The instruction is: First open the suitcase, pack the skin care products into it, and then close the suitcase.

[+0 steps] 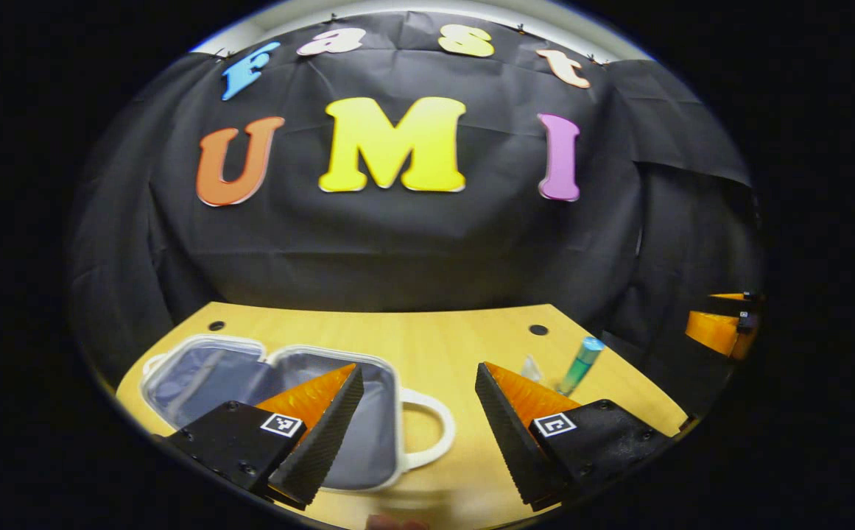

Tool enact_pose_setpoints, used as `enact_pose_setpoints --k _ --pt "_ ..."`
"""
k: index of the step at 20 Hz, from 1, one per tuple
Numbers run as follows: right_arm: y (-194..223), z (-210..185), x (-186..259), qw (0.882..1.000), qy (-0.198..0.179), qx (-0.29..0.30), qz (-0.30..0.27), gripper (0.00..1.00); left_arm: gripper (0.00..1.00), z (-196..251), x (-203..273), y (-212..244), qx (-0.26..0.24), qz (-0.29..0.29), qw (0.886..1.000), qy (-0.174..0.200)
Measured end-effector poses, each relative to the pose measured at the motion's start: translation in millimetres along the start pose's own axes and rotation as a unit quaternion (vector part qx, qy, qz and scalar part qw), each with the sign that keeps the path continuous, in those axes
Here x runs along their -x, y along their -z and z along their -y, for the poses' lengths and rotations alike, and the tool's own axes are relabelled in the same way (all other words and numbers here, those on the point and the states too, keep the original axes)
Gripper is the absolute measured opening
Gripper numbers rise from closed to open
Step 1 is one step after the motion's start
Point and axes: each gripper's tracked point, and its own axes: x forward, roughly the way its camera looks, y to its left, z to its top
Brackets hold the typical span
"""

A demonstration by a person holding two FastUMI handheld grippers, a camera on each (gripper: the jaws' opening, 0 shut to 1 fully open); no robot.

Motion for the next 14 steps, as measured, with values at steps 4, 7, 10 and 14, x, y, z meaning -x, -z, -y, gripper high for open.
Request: enact_pose_setpoints --k 4,7,10,14 --pt "9.1 27.7 2.6 1.000 0.017 0.004 -0.020 0.80 0.98 65.7 -33.4 34.4 -0.014 -0.029 0.998 0.057" --pt "20.6 57.0 4.9 0.998 0.048 0.001 -0.041 0.80 0.98 89.5 -65.7 66.3 -0.016 -0.056 0.996 0.067" --pt "34.8 74.2 8.6 0.996 0.065 0.006 -0.061 0.80 0.99 96.5 -100.9 95.1 -0.016 -0.076 0.995 0.059" --pt "52.7 85.3 5.7 0.994 0.072 0.006 -0.087 0.80 0.99 93.0 -132.8 126.0 -0.004 -0.115 0.992 0.043"
